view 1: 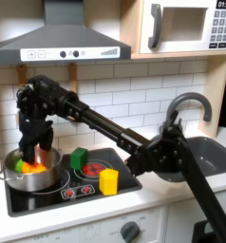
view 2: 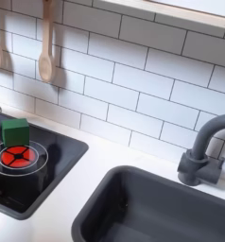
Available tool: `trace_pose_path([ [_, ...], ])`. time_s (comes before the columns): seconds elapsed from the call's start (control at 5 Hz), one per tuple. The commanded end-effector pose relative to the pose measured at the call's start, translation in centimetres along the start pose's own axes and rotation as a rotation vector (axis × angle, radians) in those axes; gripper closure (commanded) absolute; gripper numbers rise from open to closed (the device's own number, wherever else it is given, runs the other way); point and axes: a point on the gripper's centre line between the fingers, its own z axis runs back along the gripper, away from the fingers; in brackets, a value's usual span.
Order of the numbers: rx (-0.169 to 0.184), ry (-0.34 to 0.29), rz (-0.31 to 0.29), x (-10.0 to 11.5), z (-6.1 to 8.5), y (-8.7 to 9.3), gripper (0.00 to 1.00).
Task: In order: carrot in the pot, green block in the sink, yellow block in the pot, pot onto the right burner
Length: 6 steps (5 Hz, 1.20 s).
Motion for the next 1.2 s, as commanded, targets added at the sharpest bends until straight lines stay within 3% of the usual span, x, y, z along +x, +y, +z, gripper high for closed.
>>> trace_pose_path([
  [0.0, -0.038, -0.015, -0.126, -1.7, 2.3, -2.7, 0.00],
  [0.2, -0.055, -0.025, -0.166, -2.5, 3.2, -4.3, 0.00],
  [0.4, -0.058, 0.004, -0.159, -3.6, 2.3, -5.1, 0.00],
  [0.6, -0.065, 0.012, -0.102, -4.9, 2.0, -6.1, 0.00],
  [1.0, -0.067, 0.026, -0.077, -6.5, 1.6, -7.9, 0.00],
])
